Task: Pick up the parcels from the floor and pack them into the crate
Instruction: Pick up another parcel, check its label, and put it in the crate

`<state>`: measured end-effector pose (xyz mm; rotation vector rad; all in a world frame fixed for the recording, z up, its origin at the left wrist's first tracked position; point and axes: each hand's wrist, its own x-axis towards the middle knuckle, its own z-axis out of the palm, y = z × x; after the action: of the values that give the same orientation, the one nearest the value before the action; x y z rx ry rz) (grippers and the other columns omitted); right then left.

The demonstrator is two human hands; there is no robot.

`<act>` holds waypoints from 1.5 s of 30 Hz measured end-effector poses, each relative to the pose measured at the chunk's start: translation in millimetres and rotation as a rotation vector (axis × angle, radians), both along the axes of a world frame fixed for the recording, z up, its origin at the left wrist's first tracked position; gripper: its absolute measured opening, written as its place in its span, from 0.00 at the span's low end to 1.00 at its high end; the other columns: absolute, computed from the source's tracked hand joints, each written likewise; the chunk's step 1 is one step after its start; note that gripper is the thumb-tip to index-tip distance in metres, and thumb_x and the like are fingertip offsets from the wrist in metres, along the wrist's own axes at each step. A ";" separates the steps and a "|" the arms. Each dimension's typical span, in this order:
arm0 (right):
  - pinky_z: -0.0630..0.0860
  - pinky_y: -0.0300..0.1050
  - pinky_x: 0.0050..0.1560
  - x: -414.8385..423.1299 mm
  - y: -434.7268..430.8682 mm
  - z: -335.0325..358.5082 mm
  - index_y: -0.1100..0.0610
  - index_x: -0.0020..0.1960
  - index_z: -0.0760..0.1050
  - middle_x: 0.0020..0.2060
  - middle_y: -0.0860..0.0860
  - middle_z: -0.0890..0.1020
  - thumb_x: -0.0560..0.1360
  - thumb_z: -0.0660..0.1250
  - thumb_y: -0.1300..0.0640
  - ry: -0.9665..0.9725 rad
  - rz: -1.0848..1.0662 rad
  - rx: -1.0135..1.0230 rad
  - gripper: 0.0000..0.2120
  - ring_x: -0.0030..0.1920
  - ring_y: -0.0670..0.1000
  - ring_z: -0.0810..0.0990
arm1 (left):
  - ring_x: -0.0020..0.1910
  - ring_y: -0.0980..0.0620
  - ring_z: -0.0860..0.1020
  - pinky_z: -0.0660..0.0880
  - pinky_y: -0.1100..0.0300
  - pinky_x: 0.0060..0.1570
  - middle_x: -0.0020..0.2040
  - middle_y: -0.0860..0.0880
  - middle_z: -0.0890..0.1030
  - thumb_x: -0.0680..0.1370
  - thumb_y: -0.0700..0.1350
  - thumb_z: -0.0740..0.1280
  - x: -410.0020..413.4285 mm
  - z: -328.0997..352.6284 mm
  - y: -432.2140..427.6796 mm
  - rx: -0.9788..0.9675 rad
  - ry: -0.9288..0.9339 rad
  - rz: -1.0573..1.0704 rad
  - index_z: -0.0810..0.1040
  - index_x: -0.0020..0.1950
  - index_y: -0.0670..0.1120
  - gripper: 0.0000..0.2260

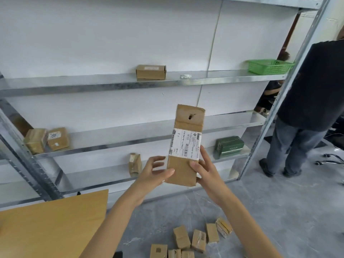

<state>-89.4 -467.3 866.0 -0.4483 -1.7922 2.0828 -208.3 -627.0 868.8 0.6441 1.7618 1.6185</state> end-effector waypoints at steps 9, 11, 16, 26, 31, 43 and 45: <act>0.76 0.36 0.48 38.5 29.4 36.3 0.41 0.67 0.70 0.59 0.43 0.80 0.71 0.66 0.45 -0.255 0.272 0.214 0.24 0.55 0.44 0.80 | 0.58 0.52 0.77 0.78 0.53 0.53 0.64 0.48 0.72 0.70 0.53 0.73 -41.7 40.8 1.7 0.186 0.031 0.078 0.64 0.71 0.59 0.32; 0.76 0.36 0.49 42.2 31.2 44.6 0.40 0.65 0.71 0.57 0.41 0.81 0.73 0.66 0.46 -0.287 0.299 0.278 0.20 0.55 0.42 0.80 | 0.51 0.54 0.79 0.78 0.58 0.46 0.60 0.47 0.76 0.75 0.46 0.69 -38.2 40.0 4.4 0.215 0.046 0.070 0.72 0.65 0.52 0.19; 0.75 0.36 0.45 39.3 28.9 41.9 0.50 0.63 0.73 0.56 0.51 0.79 0.80 0.59 0.51 -0.200 -0.129 0.283 0.13 0.52 0.45 0.78 | 0.40 0.59 0.79 0.78 0.57 0.44 0.47 0.49 0.78 0.76 0.42 0.67 -32.8 26.3 7.7 0.361 -0.077 0.270 0.76 0.47 0.46 0.02; 0.77 0.51 0.58 39.8 6.8 10.6 0.53 0.66 0.63 0.59 0.53 0.78 0.65 0.69 0.43 -0.075 -0.414 0.046 0.34 0.55 0.51 0.80 | 0.43 0.57 0.78 0.75 0.59 0.47 0.43 0.55 0.80 0.74 0.47 0.71 -12.9 1.1 7.4 0.409 -0.140 0.431 0.74 0.44 0.48 0.07; 0.77 0.44 0.51 46.1 7.0 10.0 0.59 0.61 0.67 0.55 0.56 0.80 0.68 0.69 0.46 -0.065 -0.412 0.078 0.27 0.54 0.52 0.80 | 0.56 0.49 0.79 0.75 0.50 0.58 0.51 0.49 0.82 0.75 0.47 0.70 -8.0 -7.2 -16.1 0.220 -0.046 0.383 0.77 0.47 0.46 0.06; 0.79 0.41 0.48 75.4 -10.4 -14.4 0.61 0.61 0.67 0.53 0.56 0.80 0.76 0.66 0.52 -0.129 -0.235 0.090 0.19 0.50 0.50 0.81 | 0.52 0.51 0.79 0.75 0.57 0.57 0.49 0.49 0.82 0.76 0.45 0.69 64.2 -17.3 -78.6 0.105 0.062 0.487 0.79 0.50 0.46 0.05; 0.79 0.42 0.48 83.0 -19.0 -19.5 0.60 0.61 0.67 0.54 0.56 0.80 0.76 0.67 0.51 -0.148 -0.190 0.098 0.19 0.52 0.51 0.80 | 0.52 0.51 0.79 0.75 0.57 0.57 0.48 0.50 0.82 0.75 0.46 0.69 84.5 -21.3 -94.3 0.090 0.078 0.532 0.79 0.50 0.46 0.06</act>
<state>-6.4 -486.3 846.5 -0.7326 -1.8440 1.8672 -123.8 -721.3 847.5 0.2878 2.0428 2.0538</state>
